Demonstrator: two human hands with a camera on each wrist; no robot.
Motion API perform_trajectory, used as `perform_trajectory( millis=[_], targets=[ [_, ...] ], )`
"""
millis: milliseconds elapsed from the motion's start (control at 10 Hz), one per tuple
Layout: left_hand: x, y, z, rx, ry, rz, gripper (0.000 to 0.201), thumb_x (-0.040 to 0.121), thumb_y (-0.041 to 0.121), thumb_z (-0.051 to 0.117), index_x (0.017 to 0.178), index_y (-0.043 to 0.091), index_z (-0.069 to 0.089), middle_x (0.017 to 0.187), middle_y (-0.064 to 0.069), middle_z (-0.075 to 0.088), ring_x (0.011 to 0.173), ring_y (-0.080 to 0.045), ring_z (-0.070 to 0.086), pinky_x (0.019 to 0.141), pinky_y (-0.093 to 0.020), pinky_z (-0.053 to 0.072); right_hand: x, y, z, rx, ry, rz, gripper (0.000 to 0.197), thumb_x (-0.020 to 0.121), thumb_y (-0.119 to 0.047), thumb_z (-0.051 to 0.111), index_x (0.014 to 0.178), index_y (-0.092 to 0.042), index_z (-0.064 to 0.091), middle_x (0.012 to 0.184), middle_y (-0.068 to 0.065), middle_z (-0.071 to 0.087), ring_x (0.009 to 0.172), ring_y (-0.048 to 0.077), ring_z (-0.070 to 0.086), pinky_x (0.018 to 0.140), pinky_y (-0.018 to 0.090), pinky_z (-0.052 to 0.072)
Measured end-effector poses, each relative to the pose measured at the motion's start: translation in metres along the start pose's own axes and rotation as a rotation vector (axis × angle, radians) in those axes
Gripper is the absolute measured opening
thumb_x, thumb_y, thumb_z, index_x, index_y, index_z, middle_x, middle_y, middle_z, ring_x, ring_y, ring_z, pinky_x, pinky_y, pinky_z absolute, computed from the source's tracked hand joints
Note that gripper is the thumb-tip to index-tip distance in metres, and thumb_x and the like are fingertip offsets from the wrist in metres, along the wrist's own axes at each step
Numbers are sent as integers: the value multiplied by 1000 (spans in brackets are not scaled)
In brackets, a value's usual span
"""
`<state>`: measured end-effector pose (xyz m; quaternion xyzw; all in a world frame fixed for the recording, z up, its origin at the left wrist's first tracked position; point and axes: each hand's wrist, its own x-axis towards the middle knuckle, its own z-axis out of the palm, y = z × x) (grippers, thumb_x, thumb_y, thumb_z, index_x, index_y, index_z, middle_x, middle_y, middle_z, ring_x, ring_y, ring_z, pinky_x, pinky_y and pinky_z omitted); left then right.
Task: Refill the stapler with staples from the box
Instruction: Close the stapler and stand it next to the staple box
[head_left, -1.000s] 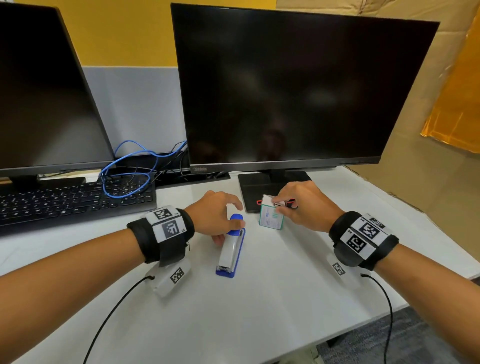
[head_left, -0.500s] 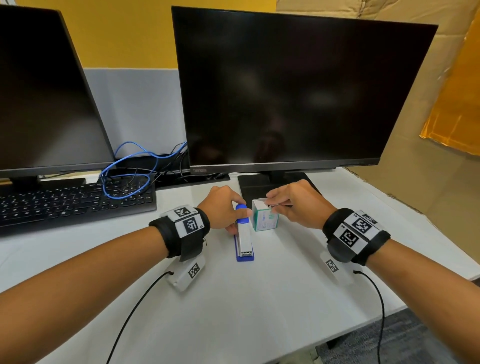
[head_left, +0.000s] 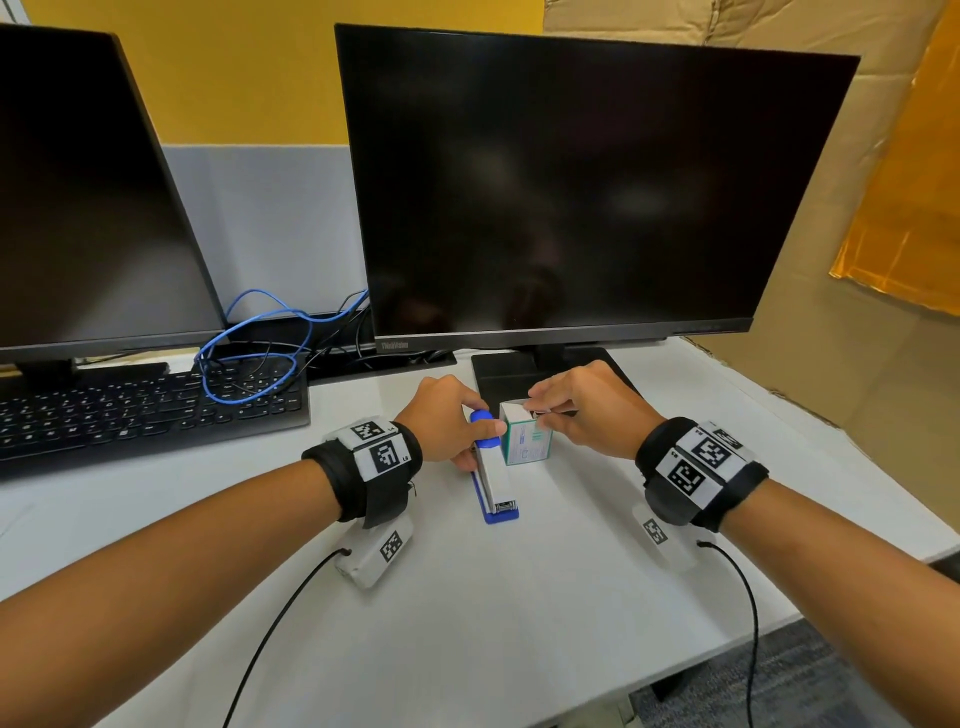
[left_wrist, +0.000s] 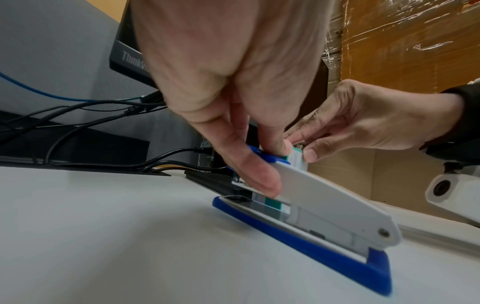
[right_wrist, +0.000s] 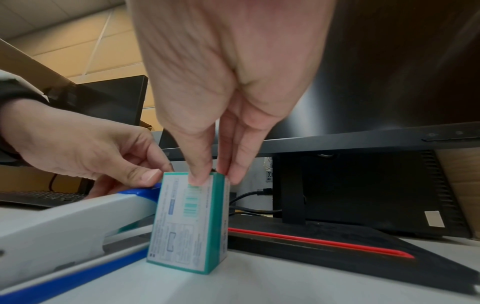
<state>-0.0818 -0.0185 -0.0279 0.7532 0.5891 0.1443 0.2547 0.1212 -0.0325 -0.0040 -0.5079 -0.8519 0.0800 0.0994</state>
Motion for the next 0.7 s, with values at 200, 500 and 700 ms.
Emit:
perform_trajectory(
  millis=[200, 500, 700],
  targets=[
    [-6, 6, -5, 146, 134, 61, 65, 79, 53, 66, 133, 18, 57, 117, -10, 70, 100, -21, 68, 88, -29, 48, 2, 3, -4, 109, 55, 75, 44, 87, -22, 69, 129, -14, 62, 132, 8, 64, 114, 23, 64, 93, 32, 54],
    [-6, 30, 7, 322, 269, 371, 27, 87, 37, 65, 109, 25, 74, 99, 0, 63, 81, -12, 51, 68, -25, 40, 2, 4, -2, 128, 99, 18, 27, 89, -20, 67, 116, -15, 71, 109, 6, 75, 94, 16, 71, 84, 30, 59],
    [-6, 33, 2, 331, 240, 362, 30, 90, 34, 62, 116, 23, 72, 102, -3, 68, 83, -14, 56, 70, -26, 45, 4, 4, -4, 87, 105, -16, 23, 89, -21, 67, 110, -14, 75, 110, 7, 74, 92, 18, 69, 83, 29, 58]
  ],
)
